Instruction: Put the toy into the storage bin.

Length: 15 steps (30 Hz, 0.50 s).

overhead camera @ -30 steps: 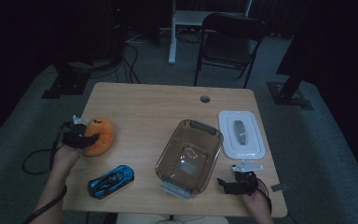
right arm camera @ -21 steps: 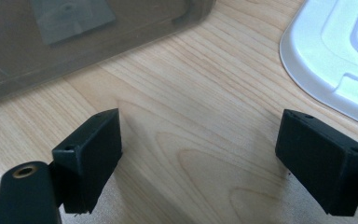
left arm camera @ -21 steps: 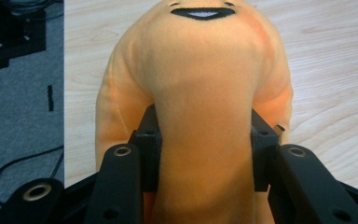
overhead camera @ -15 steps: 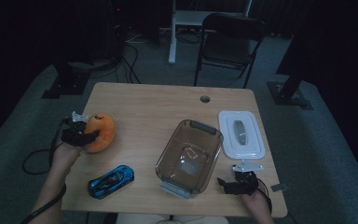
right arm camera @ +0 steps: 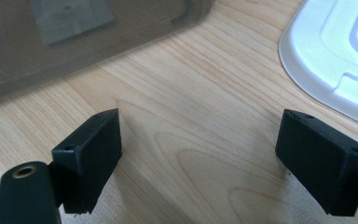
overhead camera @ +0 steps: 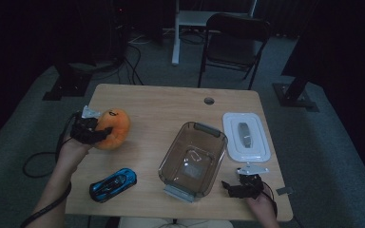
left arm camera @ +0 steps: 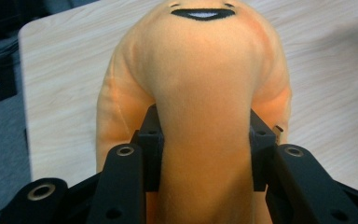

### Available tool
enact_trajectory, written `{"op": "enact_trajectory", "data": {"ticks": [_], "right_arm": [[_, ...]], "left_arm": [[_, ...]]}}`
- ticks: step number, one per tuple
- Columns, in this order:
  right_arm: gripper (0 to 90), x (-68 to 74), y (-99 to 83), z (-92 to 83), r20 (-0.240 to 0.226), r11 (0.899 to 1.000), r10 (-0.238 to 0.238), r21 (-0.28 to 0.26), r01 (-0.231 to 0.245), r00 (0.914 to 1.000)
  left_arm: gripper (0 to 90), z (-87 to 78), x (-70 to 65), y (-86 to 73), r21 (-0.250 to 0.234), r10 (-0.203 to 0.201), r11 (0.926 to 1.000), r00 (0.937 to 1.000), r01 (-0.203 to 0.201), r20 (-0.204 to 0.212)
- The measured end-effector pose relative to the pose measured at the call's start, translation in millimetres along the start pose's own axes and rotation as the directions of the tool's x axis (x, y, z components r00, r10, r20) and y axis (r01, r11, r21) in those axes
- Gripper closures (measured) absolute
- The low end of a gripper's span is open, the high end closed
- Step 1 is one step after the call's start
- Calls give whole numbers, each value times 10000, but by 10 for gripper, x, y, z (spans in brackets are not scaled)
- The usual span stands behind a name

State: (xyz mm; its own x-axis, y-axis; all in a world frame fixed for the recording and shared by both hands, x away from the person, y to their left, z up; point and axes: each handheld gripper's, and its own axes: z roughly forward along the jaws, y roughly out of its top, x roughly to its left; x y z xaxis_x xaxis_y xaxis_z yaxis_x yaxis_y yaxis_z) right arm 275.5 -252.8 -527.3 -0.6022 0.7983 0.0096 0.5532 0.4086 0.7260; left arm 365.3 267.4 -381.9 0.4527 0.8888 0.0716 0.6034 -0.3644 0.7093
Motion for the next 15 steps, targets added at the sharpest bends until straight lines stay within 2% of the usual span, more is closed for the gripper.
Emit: {"op": "enact_trajectory", "data": {"ticks": [7,12,15], "right_arm": [[138,1,0,0,5,10000,-4,3,4,10000],[138,0,0,0,-3,10000,2,-1,-2,10000],[138,-3,0,-1,-24,10000,25,-13,-25,10000]], "left_arm": [[621,-51,-175,196,-225,608,9980,9971,-599,456],[621,-39,-336,342,-355,1094,9936,9916,-1072,688],[620,-45,-435,414,-482,1396,9896,9858,-1355,939]]}}
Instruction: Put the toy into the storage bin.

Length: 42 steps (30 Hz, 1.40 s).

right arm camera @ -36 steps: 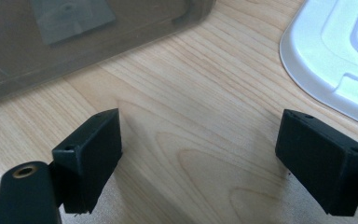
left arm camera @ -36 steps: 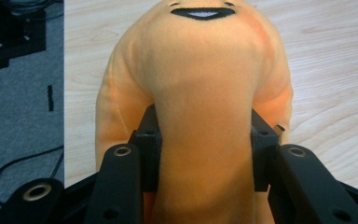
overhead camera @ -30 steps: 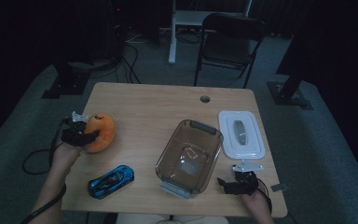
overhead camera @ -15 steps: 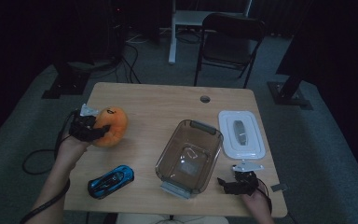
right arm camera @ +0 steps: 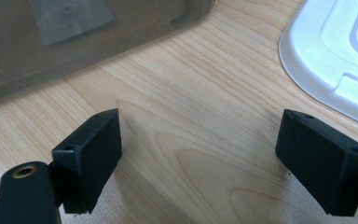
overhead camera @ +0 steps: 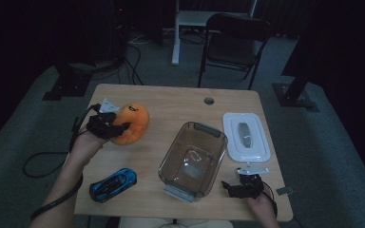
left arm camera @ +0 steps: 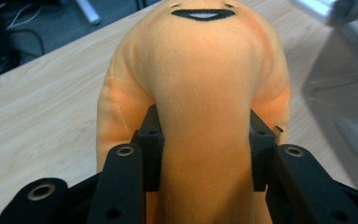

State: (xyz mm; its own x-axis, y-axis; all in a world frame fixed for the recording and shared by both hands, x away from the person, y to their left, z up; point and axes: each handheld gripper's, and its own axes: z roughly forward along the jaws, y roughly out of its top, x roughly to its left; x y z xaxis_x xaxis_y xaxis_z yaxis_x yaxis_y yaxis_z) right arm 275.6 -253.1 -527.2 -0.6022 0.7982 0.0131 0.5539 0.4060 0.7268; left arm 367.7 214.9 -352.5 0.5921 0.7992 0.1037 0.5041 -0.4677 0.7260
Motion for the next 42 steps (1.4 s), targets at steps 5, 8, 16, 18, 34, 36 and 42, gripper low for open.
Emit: {"op": "enact_trajectory", "data": {"ticks": [5,8,16,18,34,36,42], "right_arm": [[138,-3,0,0,-9,10000,6,-12,-6,10000],[138,-2,0,0,3,10000,-5,-3,5,10000],[138,-4,0,0,-18,10000,20,-19,-20,10000],[138,-3,0,0,-17,10000,15,-18,-15,10000],[138,0,0,0,-3,10000,7,-15,-7,10000],[138,1,1,0,7,10000,-2,-3,2,10000],[138,-5,0,-1,-24,10000,30,-24,-30,10000]], "left_arm": [[619,2,-116,127,-221,202,9996,9993,-195,329],[619,-18,-196,204,-349,509,9982,9972,-491,549],[619,-57,-393,425,-616,1223,9914,9857,-1158,1161],[619,-54,-456,478,-646,1419,9888,9816,-1345,1280],[618,248,-1010,778,-793,2491,9684,9303,-2363,2694],[618,313,-1098,828,-792,2605,9655,9224,-2482,2853],[618,416,-1257,894,-755,2862,9579,8990,-2771,3314]]}}
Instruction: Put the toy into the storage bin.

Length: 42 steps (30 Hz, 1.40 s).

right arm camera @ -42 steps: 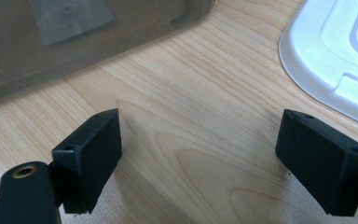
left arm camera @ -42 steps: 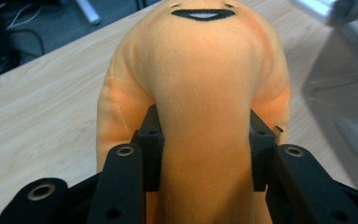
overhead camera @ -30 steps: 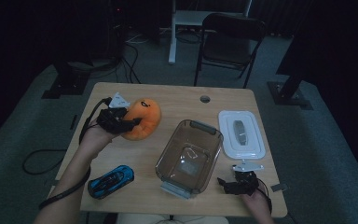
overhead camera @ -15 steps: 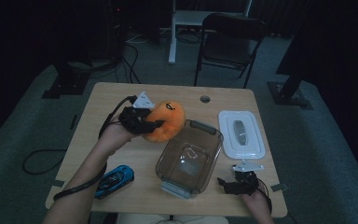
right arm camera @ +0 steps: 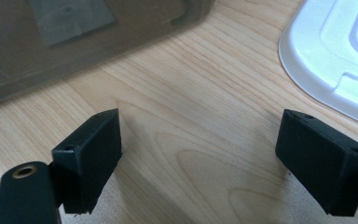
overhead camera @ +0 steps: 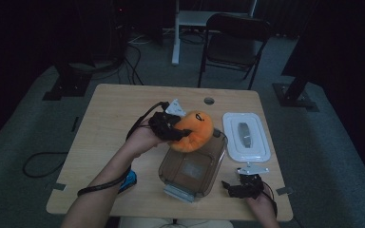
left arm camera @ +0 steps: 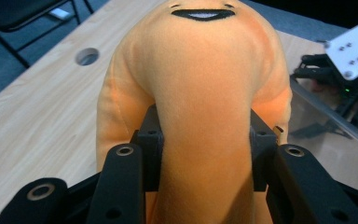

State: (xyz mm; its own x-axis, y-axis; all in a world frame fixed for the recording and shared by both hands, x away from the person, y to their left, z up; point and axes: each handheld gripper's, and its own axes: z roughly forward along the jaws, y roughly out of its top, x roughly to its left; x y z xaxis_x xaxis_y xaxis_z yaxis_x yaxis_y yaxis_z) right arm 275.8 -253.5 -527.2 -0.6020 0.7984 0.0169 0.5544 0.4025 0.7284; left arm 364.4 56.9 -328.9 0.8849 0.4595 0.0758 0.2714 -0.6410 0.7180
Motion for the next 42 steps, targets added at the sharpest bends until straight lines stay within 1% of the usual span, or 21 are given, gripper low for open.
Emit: {"op": "enact_trajectory", "data": {"ticks": [1,2,5,7,9,11,12,16,17,18,19,20,24,27,30,33,35,38,42], "right_arm": [[138,0,0,0,-5,10000,13,-6,-13,10000],[138,-1,0,0,-7,10000,15,-7,-15,10000],[138,-1,0,0,-7,10000,8,1,-8,10000],[138,2,0,1,7,10000,-11,0,11,10000],[138,1,0,1,5,10000,-3,0,3,10000],[138,0,0,0,-6,10000,15,-9,-15,10000],[138,0,0,0,-6,10000,15,-9,-15,10000],[138,0,0,0,-2,10000,2,-4,-2,10000],[138,-1,0,0,-12,10000,22,-9,-22,10000],[138,-2,-1,0,-20,10000,23,-20,-23,10000],[138,-2,-1,0,-20,10000,23,-20,-23,10000],[138,-3,-1,0,-26,10000,30,-24,-30,10000],[138,-3,-1,0,-28,10000,34,-24,-34,10000],[138,-5,-1,-1,-35,10000,41,-24,-41,10000],[138,-5,-1,-2,-44,10000,62,-20,-62,10000],[138,-5,-1,-2,-42,10000,50,-23,-50,10000],[138,-6,-1,-1,-43,10000,52,-26,-53,10000],[138,-6,-1,-1,-42,10000,52,-27,-52,10000],[138,-7,-1,-2,-56,10000,74,-25,-74,10000]], "left_arm": [[617,49,-39,21,86,120,9999,9999,-121,124],[618,76,-59,30,157,226,9996,9997,-228,119],[617,131,-67,34,298,277,9992,9994,-283,205],[616,189,-68,27,407,226,9989,9995,-236,241],[616,249,-91,28,489,303,9983,9990,-319,320],[616,261,-100,31,503,317,9982,9988,-336,385],[616,280,-116,37,560,383,9976,9982,-409,468],[615,332,-143,47,719,499,9959,9971,-540,568],[615,373,-158,52,878,614,9939,9964,-664,580],[615,414,-165,52,967,607,9931,9962,-666,629],[615,414,-165,52,967,607,9931,9962,-666,629],[615,444,-167,50,992,575,9930,9957,-646,731],[614,473,-171,41,1043,590,9923,9953,-669,768],[613,501,-170,23,1136,556,9914,9947,-653,863],[611,550,-184,11,1294,607,9889,9937,-726,938],[606,579,-192,2,1326,595,9885,9936,-720,959],[606,613,-177,-18,1357,460,9890,9938,-597,1013],[606,646,-166,-32,1434,382,9882,9935,-535,1075],[598,698,-167,-45,1598,371,9857,9936,-539,1062]]}}
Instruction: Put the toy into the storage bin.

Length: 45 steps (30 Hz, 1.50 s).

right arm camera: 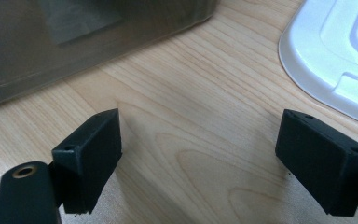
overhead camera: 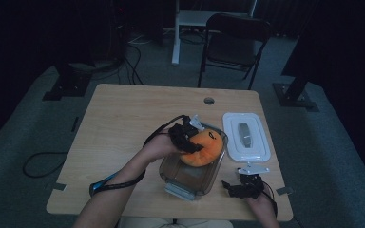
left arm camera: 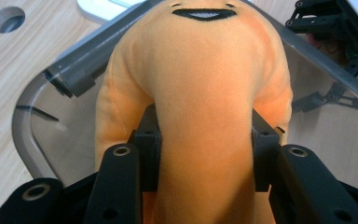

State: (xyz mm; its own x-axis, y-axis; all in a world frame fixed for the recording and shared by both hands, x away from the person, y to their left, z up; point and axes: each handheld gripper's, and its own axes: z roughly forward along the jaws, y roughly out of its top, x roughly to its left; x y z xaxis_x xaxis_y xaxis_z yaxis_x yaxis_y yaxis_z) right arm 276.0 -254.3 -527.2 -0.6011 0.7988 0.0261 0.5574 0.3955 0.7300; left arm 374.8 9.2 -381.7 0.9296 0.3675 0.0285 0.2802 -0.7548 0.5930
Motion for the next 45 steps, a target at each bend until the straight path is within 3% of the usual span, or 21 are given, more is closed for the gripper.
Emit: {"op": "enact_trajectory", "data": {"ticks": [15,17,21,24,29,35,40,45], "right_arm": [[138,-3,0,0,-11,10000,7,-8,-7,10000],[139,-4,-1,-1,-23,10000,15,-11,-15,10000],[139,-3,-1,-1,-17,10000,9,-10,-9,10000],[139,-4,-1,-2,-24,10000,17,-11,-17,10000],[139,-3,-1,-1,-19,10000,17,-13,-17,10000],[139,-5,-2,-2,-21,10000,8,-19,-8,10000],[139,-2,-2,-2,-17,10000,19,-12,-19,10000],[139,-1,-2,-1,-3,10000,4,-10,-4,10000]], "left_arm": [[548,218,31,19,986,-19,9951,10000,14,52],[532,249,29,22,1201,17,9928,10000,-22,48],[480,326,-12,27,1686,495,9845,9988,-483,-26],[478,343,-28,41,1874,571,9807,9983,-550,-60],[434,398,-85,53,2374,1014,9668,9947,-951,-141],[415,424,-120,49,2640,1320,9564,9912,-1250,-86],[344,435,-129,63,2846,1373,9502,9904,-1272,-159],[264,414,-136,74,2784,1332,9527,9908,-1217,-228]]}}
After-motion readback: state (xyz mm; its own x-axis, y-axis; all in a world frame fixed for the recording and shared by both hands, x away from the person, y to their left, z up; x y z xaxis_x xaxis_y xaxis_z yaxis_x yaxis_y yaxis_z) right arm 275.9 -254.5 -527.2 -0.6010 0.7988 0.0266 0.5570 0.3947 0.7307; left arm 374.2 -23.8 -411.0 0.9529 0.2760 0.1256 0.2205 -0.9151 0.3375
